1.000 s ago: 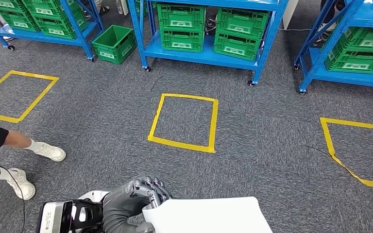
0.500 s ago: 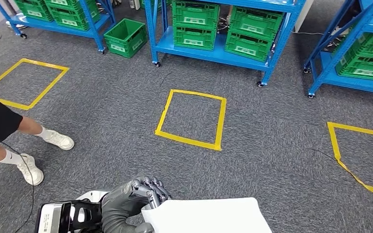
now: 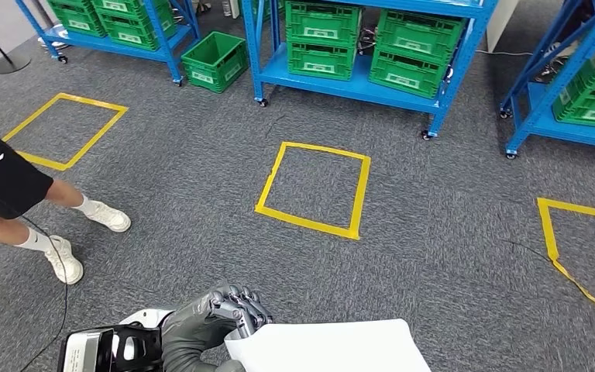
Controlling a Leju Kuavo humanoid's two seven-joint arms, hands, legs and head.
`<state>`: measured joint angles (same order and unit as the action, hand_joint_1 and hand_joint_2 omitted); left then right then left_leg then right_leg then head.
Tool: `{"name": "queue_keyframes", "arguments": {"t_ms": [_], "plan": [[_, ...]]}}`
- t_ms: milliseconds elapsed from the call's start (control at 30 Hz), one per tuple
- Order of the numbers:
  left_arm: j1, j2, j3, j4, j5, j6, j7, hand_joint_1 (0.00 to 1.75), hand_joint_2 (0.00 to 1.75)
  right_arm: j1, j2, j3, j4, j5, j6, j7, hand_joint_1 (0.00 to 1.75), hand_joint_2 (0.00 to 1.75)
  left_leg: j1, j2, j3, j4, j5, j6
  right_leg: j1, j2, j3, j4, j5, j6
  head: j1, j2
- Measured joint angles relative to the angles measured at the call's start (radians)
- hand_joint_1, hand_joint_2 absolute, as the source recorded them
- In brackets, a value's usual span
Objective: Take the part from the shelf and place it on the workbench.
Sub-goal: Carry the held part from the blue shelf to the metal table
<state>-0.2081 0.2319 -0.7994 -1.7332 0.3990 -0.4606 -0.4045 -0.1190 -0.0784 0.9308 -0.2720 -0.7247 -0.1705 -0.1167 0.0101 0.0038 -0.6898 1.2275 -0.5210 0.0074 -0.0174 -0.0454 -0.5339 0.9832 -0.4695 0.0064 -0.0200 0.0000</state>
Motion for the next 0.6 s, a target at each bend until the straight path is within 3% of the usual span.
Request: {"name": "queue_keyframes", "arguments": {"t_ms": [67, 133, 233, 300, 367, 433, 467, 500, 533, 600], "plan": [[0.0, 0.0, 0.001, -0.001, -0.001, 0.0, 0.0, 1.75, 1.75, -0.002, 0.001, 0.0, 0.0, 0.002, 0.001, 0.0, 0.0, 0.0, -0.007, 0.03, 0.084, -0.149, 0.054, 0.017, 0.006, -0.015, 0.002, 0.0, 0.0, 0.001, 0.001, 0.0], [0.0, 0.001, 0.002, -0.003, -0.001, 0.0, -0.001, 1.75, 1.75, -0.003, 0.002, 0.0, 0.0, 0.003, 0.001, 0.0, 0.0, 0.0, -0.017, 0.049, 0.12, -0.224, 0.071, 0.031, 0.011, -0.03, 0.001, -0.001, 0.001, 0.005, 0.001, 0.0], [0.001, 0.002, 0.004, -0.006, -0.002, 0.0, -0.002, 1.75, 1.75, -0.007, 0.005, 0.0, 0.0, 0.004, 0.001, 0.0, 0.0, 0.0, -0.019, 0.027, 0.118, -0.241, 0.081, 0.043, 0.011, -0.042, -0.001, -0.004, 0.002, 0.018, 0.002, 0.0], [-0.001, 0.001, 0.005, -0.009, -0.003, 0.0, -0.002, 1.75, 1.75, -0.01, 0.004, 0.0, 0.0, 0.004, 0.001, -0.001, 0.0, 0.0, -0.013, 0.008, 0.122, -0.26, 0.096, 0.053, 0.01, -0.002, -0.018, 0.03, -0.02, 0.019, 0.003, 0.0], [-0.001, -0.001, 0.005, -0.009, -0.003, 0.001, -0.003, 1.75, 1.75, -0.008, 0.001, 0.0, 0.0, 0.004, 0.001, -0.001, 0.0, 0.0, -0.012, -0.011, 0.119, -0.266, 0.105, 0.058, 0.007, 0.039, -0.068, 0.135, -0.07, 0.01, 0.007, 0.0], [0.001, -0.001, 0.004, -0.009, -0.005, 0.001, -0.003, 1.75, 1.75, -0.004, -0.001, 0.0, 0.0, 0.004, 0.001, 0.0, 0.0, 0.0, -0.014, -0.035, 0.111, -0.263, 0.109, 0.059, 0.006, 0.045, -0.122, 0.248, -0.108, 0.01, 0.008, 0.0], [0.001, -0.001, 0.004, -0.009, -0.005, 0.001, -0.003, 1.75, 1.75, -0.003, -0.001, 0.0, 0.0, 0.004, 0.001, 0.0, 0.0, 0.0, -0.015, -0.047, 0.107, -0.259, 0.11, 0.058, 0.005, 0.045, -0.129, 0.261, -0.106, 0.016, 0.008, 0.0], [0.001, -0.001, 0.004, -0.009, -0.006, 0.001, -0.003, 1.75, 1.75, -0.002, -0.002, 0.0, 0.0, 0.005, 0.001, 0.0, 0.0, 0.0, -0.016, -0.059, 0.104, -0.254, 0.11, 0.057, 0.003, 0.046, -0.116, 0.233, -0.089, 0.026, 0.008, 0.0], [0.001, -0.001, 0.004, -0.009, -0.007, 0.001, -0.003, 1.75, 1.75, -0.003, -0.002, 0.0, 0.0, 0.005, 0.001, 0.0, 0.0, 0.0, -0.016, -0.071, 0.101, -0.247, 0.109, 0.055, 0.0, 0.053, -0.084, 0.169, -0.061, 0.036, 0.009, 0.0], [0.001, -0.001, 0.004, -0.009, -0.007, 0.001, -0.003, 1.75, 1.75, -0.005, -0.002, 0.0, 0.0, 0.006, 0.001, 0.0, 0.0, 0.0, -0.018, -0.091, 0.092, -0.234, 0.107, 0.048, -0.003, 0.079, -0.029, 0.053, -0.021, 0.042, 0.008, 0.0]]}}
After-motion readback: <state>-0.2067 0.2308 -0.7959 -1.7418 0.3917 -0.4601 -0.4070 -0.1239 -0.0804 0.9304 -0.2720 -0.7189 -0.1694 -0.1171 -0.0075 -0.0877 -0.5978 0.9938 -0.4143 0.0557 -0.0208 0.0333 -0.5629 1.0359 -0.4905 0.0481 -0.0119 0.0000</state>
